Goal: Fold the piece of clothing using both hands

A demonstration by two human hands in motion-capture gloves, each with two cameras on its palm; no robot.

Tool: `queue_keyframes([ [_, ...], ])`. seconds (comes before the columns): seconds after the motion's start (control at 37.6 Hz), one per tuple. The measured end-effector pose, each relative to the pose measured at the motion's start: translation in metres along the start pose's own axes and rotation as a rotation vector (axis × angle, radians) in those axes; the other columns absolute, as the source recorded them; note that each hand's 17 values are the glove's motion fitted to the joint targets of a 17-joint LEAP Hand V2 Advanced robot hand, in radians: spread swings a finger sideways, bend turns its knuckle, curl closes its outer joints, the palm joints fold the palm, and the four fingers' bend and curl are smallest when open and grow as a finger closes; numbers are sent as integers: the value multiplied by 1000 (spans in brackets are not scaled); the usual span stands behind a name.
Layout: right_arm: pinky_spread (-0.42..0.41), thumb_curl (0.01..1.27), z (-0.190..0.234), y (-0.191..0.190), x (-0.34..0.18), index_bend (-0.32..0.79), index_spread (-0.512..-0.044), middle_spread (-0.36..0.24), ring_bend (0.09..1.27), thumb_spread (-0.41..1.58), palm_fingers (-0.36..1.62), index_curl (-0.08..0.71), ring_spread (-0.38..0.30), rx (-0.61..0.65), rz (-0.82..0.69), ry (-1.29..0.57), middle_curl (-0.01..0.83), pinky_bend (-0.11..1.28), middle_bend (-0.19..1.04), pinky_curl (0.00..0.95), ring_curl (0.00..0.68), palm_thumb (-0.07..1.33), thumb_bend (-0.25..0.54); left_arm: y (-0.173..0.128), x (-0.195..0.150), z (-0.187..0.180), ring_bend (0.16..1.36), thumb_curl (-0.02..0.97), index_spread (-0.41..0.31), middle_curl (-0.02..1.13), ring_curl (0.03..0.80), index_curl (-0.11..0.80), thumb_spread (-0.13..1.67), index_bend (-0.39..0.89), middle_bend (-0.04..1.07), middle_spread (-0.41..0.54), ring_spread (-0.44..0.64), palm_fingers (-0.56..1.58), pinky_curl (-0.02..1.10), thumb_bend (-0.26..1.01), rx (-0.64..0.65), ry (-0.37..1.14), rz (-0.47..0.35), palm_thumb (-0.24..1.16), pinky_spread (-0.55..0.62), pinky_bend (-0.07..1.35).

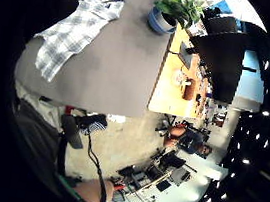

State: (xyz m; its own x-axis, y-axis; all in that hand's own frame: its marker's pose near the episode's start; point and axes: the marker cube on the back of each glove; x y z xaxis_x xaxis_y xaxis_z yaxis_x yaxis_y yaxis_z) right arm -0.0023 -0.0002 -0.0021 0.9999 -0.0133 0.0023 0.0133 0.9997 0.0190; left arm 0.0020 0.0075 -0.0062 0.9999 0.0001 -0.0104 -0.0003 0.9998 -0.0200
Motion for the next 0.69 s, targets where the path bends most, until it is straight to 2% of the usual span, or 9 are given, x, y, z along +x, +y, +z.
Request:
queue_keyframes([
  [0.03,84,50,-1,0,-1,144,-164,-4,384,426,545,39,18,4,-3,1,62,405,232,90,75,365,248,1,0,-1,448,15,-69,32,93,89,427,337,140,24,30,570,63,69,-3,1,1,116,92,261],
  [0.13,122,73,-5,1,-6,140,-234,-6,425,711,516,104,26,23,-15,8,120,427,241,168,156,420,285,4,0,-3,489,32,-98,95,177,158,689,350,140,31,44,534,132,70,-11,-4,9,132,139,264],
  [0.29,148,96,-6,-5,-10,135,-282,-2,442,977,500,148,26,22,-30,13,181,430,253,217,208,446,291,1,1,2,505,59,-121,134,225,225,928,352,137,34,55,507,182,56,-6,1,7,139,175,263],
  [0.53,161,118,-1,-24,-20,131,-309,-5,450,1184,491,184,28,-61,-84,-2,242,427,246,255,249,456,268,-9,-2,14,512,96,-133,164,256,290,1095,339,136,36,58,491,224,26,-24,40,0,142,197,253],
  [0.69,169,138,21,-33,-19,91,-328,-23,467,1198,430,187,27,-177,-93,46,268,457,222,285,275,476,237,-23,5,37,520,118,-133,176,273,317,1082,304,129,44,54,472,252,-19,-63,68,1,105,188,270],
])
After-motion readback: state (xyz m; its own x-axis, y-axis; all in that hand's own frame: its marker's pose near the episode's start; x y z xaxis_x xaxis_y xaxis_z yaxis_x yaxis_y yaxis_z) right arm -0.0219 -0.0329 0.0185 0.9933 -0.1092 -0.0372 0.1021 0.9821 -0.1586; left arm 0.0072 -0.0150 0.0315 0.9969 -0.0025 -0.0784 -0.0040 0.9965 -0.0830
